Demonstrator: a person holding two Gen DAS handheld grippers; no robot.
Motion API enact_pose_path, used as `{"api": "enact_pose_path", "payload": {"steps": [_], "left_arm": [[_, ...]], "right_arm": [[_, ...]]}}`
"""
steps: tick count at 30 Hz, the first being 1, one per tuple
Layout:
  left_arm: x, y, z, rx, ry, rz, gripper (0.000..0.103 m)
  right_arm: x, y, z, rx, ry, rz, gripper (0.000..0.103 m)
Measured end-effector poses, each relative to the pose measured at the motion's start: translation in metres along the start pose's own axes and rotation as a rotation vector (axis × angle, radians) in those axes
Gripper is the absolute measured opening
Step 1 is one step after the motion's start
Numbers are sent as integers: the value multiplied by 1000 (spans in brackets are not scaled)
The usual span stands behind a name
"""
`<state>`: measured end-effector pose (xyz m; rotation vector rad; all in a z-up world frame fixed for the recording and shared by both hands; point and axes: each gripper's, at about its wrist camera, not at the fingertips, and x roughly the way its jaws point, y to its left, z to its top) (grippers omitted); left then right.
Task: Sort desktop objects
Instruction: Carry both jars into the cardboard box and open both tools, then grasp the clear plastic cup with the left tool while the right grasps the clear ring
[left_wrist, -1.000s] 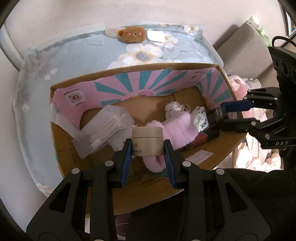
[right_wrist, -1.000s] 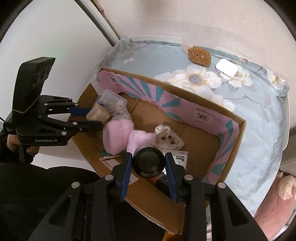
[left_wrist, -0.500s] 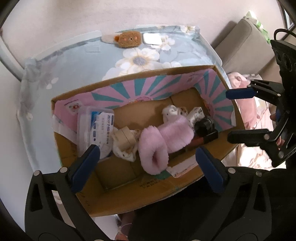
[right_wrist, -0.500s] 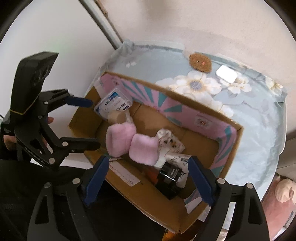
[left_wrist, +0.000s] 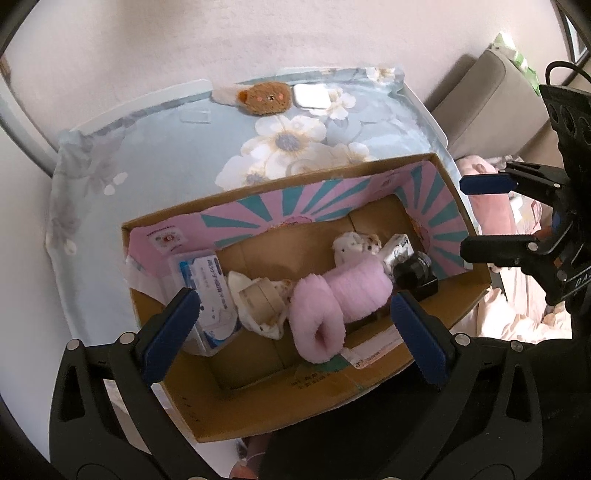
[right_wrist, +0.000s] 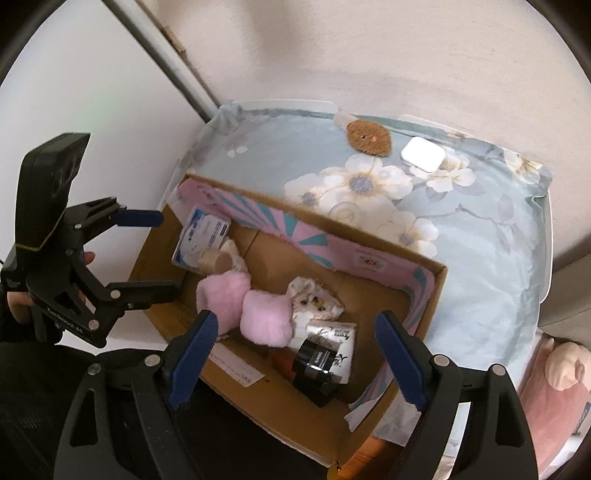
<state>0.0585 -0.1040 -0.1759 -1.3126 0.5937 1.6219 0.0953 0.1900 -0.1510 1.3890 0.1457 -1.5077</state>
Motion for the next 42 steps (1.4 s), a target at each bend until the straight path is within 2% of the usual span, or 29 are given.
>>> {"api": "enact_pose_path", "payload": {"steps": [11,17,22,26,27,30,33,38,42], "left_arm": [[-7,15,16,-10,-31,12,103],[-11,29,35,8,-44,35,103],[-11,49,69,45,-67,85,103],[10,77,106,43,-49,85,103],[18,84,116,43,-40,84,103],[45,105,148,52,-27,88,103],[71,118,170,70,-21,90,103],[114,129,192,86,-21,97,103],[133,133,198,92,-27,104,102]], "right_arm": [[0,-2,7,20,-36,36,85],[2,-5,17,33,-33,37,85],[7,-12,49,62,35,12,85],[25,-17,85,98,119,-94,85],[34,-18,95,103,138,-99,85],[63,-28,120,165,217,-24,85],[104,-45,143,275,309,0,85],[153,-58,144,375,399,-53,85],[169,-57,130,392,432,-101,85]]}}
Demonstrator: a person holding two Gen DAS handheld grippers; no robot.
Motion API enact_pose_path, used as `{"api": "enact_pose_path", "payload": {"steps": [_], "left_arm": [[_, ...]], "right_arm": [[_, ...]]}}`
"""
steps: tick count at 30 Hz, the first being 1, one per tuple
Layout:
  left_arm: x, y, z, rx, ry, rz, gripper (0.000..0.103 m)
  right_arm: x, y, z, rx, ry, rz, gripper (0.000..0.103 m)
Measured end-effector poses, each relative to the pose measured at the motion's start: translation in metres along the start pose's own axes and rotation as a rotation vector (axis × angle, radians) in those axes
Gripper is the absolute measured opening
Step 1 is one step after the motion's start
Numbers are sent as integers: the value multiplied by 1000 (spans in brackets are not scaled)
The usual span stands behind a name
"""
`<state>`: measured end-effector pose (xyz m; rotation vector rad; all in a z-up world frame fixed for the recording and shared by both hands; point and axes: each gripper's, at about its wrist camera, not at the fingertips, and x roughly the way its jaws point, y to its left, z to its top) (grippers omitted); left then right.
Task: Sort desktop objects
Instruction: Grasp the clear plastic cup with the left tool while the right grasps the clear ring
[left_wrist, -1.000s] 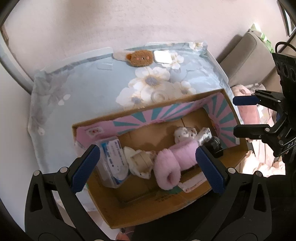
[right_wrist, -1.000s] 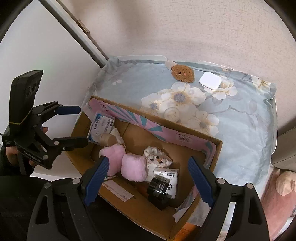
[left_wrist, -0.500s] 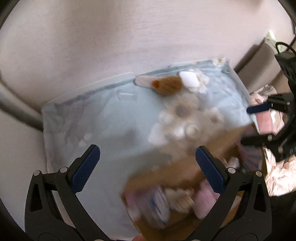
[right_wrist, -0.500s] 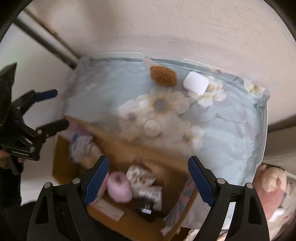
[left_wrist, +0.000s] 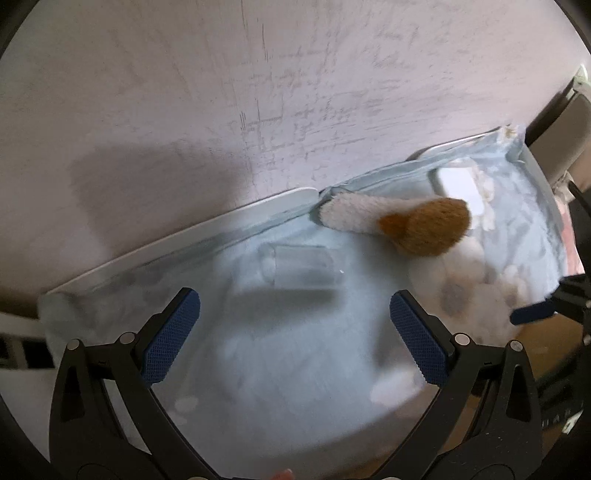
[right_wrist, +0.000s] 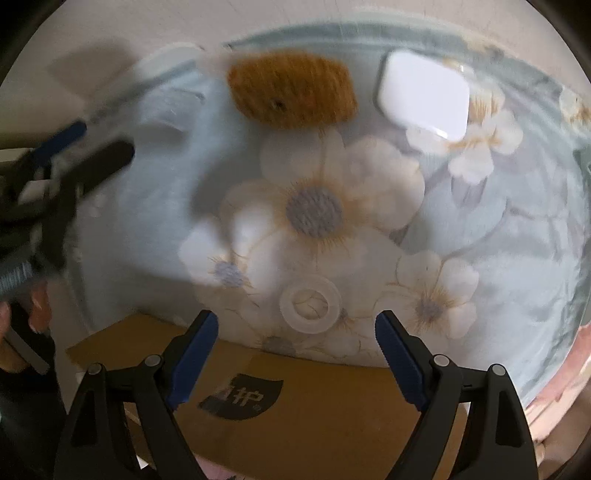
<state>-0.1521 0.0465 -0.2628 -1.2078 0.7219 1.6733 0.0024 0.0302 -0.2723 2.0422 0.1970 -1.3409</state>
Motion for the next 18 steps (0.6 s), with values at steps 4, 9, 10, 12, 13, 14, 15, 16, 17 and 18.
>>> {"api": "enact_pose_path", "payload": {"steps": [4,9,10,12,13,14,15,16,17,18], "left_arm": [[12,1,3,-2,2,4,99],[23,2,6,-9,4,3,93],[25,1,6,-8,5,-2,85],[29,1,6,-2,18,-8,76],[33,0,7,-1,33,-8,71],[35,1,7,-2,39,-9,69],[37,1,6,-6,42,-15,65],[38,2,6,-13,43,-26,55],[39,3,5,-20,45,-35,48],[39,4,5,-27,43,-36,43]], "right_arm": [[9,3,-6,-14,9,-63,85],[16,-3,-8,9,14,-70,73],[17,-3,-8,10,17,-70,73],[20,-3,-10,5,23,-81,73],[21,-3,-11,4,24,-83,73],[23,-3,-12,3,25,-84,69],[24,-4,-12,5,26,-86,59],[25,-5,-13,7,26,-88,55],[27,-6,-15,10,30,-90,52],[27,-6,-16,9,29,-95,49]]}}
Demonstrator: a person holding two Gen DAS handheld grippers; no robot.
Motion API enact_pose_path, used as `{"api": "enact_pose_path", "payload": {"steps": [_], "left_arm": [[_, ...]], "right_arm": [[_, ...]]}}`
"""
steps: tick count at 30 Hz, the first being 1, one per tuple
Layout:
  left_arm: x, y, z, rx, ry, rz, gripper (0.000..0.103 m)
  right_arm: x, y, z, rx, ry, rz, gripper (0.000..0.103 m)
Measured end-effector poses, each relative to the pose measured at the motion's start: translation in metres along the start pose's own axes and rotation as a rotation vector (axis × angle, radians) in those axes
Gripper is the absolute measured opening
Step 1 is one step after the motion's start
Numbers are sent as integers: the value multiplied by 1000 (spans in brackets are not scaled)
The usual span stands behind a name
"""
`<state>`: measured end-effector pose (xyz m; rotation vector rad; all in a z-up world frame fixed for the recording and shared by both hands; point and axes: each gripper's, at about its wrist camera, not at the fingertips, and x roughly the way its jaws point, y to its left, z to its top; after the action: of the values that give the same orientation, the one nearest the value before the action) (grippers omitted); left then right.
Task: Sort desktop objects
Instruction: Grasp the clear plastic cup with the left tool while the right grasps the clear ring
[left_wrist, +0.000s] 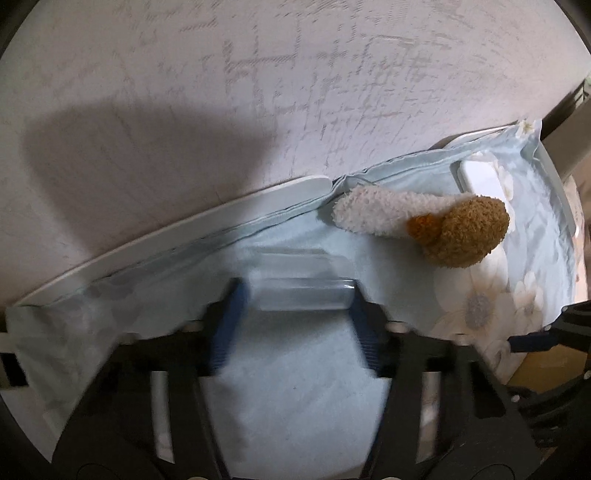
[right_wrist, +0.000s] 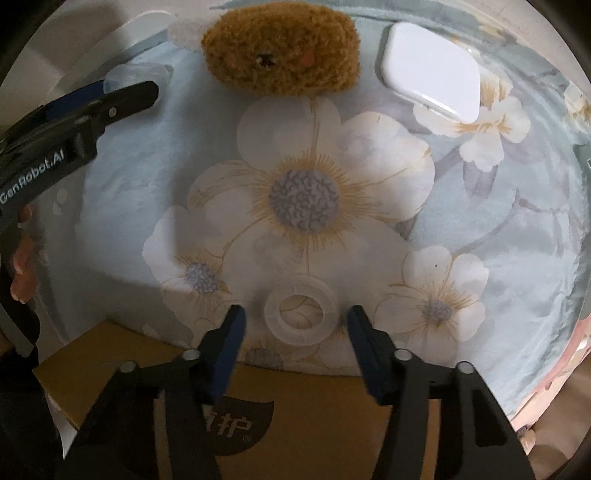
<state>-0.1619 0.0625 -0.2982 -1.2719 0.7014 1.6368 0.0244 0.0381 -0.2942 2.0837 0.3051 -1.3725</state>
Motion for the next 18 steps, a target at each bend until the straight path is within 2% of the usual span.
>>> {"api": "enact_pose_path", "payload": {"steps": [1,2,9,18], "left_arm": [[-1,1,0,-6,-6,-4,43],[0,3,0,-14,-2,-16,43],[-15,3,-3,-23,-20,-36,43],[-85,-15,-10,23,-58,-46,43]], "right_arm": [[0,1,-2,-8,-4,-10,46],[-1,1,-3,-17,-11,-26,39],[-1,-4,-16,-14,-22,7,39],[-43,-21,-46,-29,-110,46,39]]}}
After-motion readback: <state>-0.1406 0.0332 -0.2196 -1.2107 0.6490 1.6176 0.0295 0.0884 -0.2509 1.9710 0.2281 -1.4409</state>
